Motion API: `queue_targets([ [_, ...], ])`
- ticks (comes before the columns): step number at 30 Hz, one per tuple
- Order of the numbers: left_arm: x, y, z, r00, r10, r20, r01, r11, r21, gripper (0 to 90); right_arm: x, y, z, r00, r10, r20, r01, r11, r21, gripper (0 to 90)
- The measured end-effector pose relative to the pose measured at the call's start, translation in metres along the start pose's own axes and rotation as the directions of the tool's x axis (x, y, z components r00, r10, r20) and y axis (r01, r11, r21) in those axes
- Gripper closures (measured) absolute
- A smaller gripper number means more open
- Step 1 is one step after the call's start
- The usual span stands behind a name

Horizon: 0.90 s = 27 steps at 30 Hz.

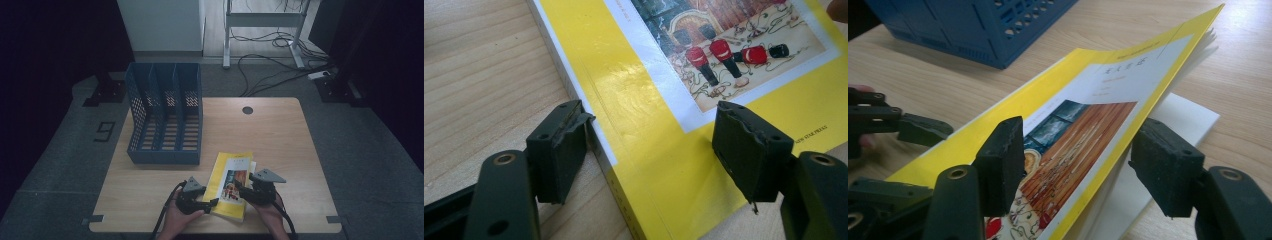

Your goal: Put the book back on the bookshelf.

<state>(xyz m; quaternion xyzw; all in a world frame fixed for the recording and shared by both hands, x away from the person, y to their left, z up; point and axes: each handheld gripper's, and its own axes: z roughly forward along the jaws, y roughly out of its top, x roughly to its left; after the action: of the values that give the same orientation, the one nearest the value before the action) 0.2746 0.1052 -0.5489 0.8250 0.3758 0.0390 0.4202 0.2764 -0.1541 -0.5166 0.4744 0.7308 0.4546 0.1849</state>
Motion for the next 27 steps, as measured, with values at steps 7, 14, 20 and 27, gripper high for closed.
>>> queue_targets([
  [7,0.000,0.000,0.000,1.0000,-0.001,0.001,0.001,1.0000,0.000,29.5,0.001,0.000,0.001,0.9999,-0.008,-0.008,0.008,1.000,0.002,38.3],
  [14,0.000,0.000,0.000,1.0000,0.000,0.000,0.000,1.0000,0.000,29.5,-0.007,-0.003,0.006,0.9999,0.014,0.005,-0.014,1.000,0.021,34.8],
  [20,0.000,0.000,0.000,1.0000,0.001,-0.003,-0.001,1.0000,0.000,29.6,-0.016,-0.009,0.015,0.9976,0.069,-0.010,-0.068,0.996,0.062,33.8],
  [27,0.000,0.000,0.000,1.0000,0.001,-0.003,-0.001,1.0000,0.000,29.6,-0.017,-0.009,0.017,0.9975,0.069,-0.014,-0.069,0.996,0.054,36.1],
])
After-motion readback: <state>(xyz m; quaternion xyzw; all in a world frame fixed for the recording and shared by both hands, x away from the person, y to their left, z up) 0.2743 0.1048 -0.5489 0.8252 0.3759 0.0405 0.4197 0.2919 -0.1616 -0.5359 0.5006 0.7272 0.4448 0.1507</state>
